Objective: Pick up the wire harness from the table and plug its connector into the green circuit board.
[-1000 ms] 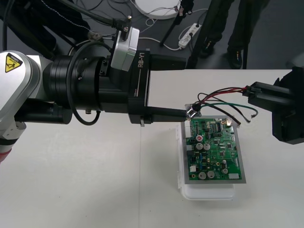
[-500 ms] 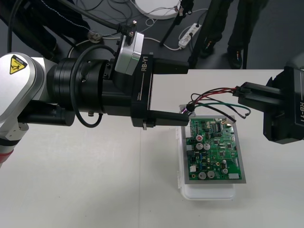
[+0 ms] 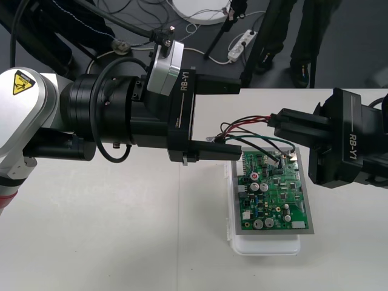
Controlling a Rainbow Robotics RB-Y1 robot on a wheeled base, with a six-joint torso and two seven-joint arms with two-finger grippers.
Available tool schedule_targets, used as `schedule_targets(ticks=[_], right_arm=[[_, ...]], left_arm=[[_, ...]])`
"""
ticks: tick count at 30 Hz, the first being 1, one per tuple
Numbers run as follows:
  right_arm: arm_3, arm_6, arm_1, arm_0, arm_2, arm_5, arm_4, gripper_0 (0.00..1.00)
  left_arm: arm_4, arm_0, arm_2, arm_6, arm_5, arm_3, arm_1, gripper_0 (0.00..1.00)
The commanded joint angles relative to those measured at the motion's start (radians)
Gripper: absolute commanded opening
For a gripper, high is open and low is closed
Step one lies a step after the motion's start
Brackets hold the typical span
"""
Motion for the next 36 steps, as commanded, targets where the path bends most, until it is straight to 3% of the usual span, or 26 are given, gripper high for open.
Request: schedule_targets(ticks=[1, 36], right_arm=[[-0.032, -0.051, 0.011, -0.056, 0.055, 0.011, 0.004, 0.0], [-0.032, -0.096, 0.031, -0.143, 0.125, 0.068, 0.032, 0.0]], left_arm=[[-0.004, -0.041, -0.011, -0.007, 0.038, -0.006, -0.022, 1.0], [0.002, -0.043, -0.013, -0.007, 0.038, -0.006, -0.022, 1.0]])
